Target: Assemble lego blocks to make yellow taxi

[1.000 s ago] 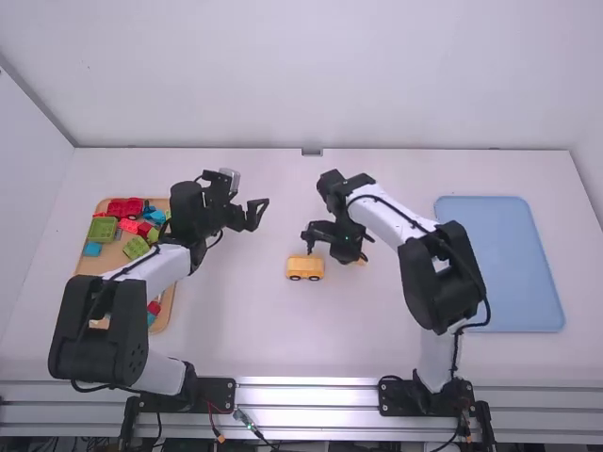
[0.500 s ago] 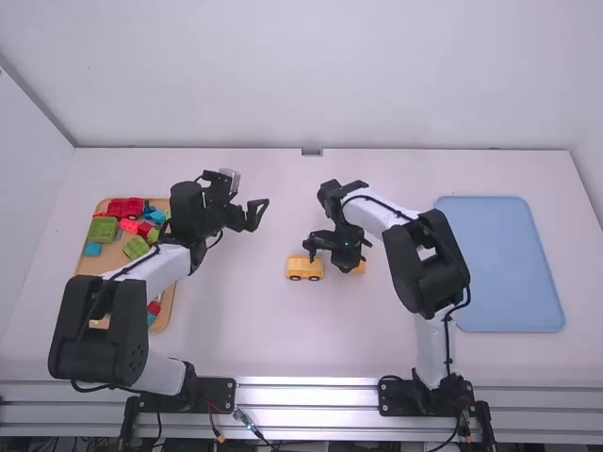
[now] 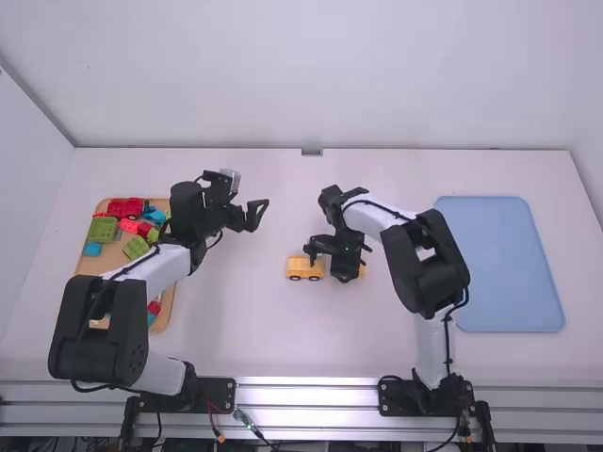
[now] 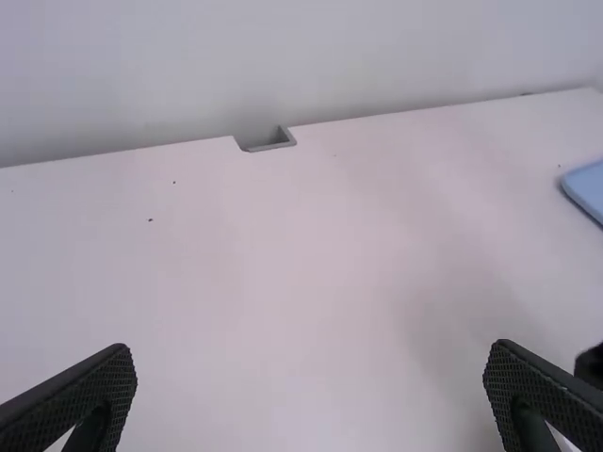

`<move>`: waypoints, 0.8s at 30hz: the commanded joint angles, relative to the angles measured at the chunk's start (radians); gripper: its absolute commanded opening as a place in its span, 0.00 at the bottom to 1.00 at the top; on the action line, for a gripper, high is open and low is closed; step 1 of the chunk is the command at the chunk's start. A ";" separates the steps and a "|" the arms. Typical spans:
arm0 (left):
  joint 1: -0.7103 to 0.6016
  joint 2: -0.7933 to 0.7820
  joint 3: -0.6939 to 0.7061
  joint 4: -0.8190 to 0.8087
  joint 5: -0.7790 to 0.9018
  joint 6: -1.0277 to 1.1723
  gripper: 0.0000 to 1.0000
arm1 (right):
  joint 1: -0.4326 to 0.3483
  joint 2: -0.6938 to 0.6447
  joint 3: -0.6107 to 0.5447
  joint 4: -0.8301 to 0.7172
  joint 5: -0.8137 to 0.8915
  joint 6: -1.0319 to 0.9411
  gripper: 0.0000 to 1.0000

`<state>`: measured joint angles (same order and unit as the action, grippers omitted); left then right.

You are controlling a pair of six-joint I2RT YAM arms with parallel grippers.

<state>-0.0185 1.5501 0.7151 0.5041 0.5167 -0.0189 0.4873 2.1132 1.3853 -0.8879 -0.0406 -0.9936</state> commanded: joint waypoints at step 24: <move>-0.017 0.000 -0.002 -0.159 0.502 0.623 0.99 | -0.322 -0.361 -0.346 0.330 -0.646 -0.229 0.99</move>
<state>-0.0242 1.5501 0.7151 0.3614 0.8581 0.3882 0.1944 1.7424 1.1412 -0.5938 -0.5213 -1.1393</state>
